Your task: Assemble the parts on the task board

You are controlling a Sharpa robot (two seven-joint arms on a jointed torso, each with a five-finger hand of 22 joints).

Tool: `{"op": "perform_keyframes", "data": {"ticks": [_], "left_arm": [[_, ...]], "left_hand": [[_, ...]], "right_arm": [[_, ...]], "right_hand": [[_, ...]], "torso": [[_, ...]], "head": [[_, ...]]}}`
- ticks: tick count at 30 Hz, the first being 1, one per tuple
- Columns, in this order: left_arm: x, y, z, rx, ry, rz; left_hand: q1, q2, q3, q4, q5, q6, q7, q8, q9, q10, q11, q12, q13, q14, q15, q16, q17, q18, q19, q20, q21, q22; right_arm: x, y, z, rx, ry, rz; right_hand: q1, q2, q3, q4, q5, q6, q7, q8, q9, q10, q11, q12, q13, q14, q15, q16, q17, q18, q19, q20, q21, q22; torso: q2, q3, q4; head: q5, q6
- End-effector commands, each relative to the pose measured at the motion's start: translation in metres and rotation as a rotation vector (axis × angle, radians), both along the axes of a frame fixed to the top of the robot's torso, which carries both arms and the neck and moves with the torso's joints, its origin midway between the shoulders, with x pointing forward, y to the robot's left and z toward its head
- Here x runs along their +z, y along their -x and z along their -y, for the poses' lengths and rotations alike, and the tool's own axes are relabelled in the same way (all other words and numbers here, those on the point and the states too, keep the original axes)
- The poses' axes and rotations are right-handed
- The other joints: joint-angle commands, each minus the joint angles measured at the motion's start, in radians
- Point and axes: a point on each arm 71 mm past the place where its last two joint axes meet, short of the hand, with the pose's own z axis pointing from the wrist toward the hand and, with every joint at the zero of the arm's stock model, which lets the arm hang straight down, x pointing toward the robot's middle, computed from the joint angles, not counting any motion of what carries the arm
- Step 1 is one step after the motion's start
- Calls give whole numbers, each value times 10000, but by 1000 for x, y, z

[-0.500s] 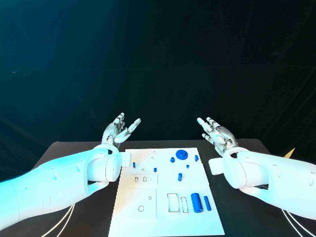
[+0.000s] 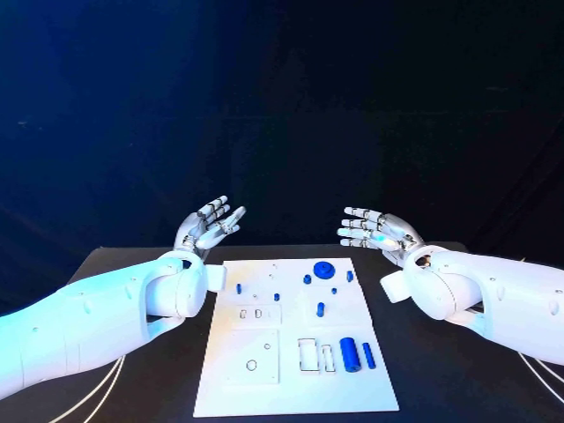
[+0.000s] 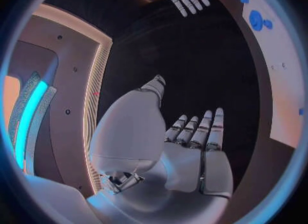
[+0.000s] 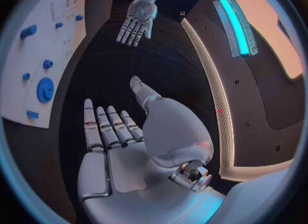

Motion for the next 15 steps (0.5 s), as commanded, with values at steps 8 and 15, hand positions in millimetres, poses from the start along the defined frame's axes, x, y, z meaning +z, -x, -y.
{"op": "perform_keyframes", "data": {"ticks": [8, 15], "left_arm": [[12, 8, -4, -1442, -495, 743], [29, 17, -4, -2313, -1004, 1077]], "left_hand": [[614, -99, 598, -328, -2, 4947, 942, 2233, 1252, 6514, -376, 1527, 535, 4916, -1350, 2619, 1919, 867, 4338, -618, 2023, 628], [686, -524, 1194, -301, 0, 5515, 815, 2634, 1732, 7509, -635, 1761, 704, 5586, -1675, 3649, 2898, 844, 5039, -988, 2680, 906]], "right_arm": [[16, -6, 0, 959, 4319, 3349], [28, -8, -12, 2055, 6421, 4360]], "right_hand": [[641, -544, 625, -524, 385, 4042, 1115, 1357, 752, 4747, -384, 379, 150, 4902, -632, 1373, 670, 532, 3963, -334, 1327, 291], [823, -1157, 799, -517, 1202, 5048, 774, 1306, 647, 5819, -755, 131, 179, 6377, -1179, 1501, 952, 495, 5505, -1000, 2490, 822]], "torso": [[181, -33, 10], [510, -54, 95]], "head": [[-68, -161], [-154, -103]]}}
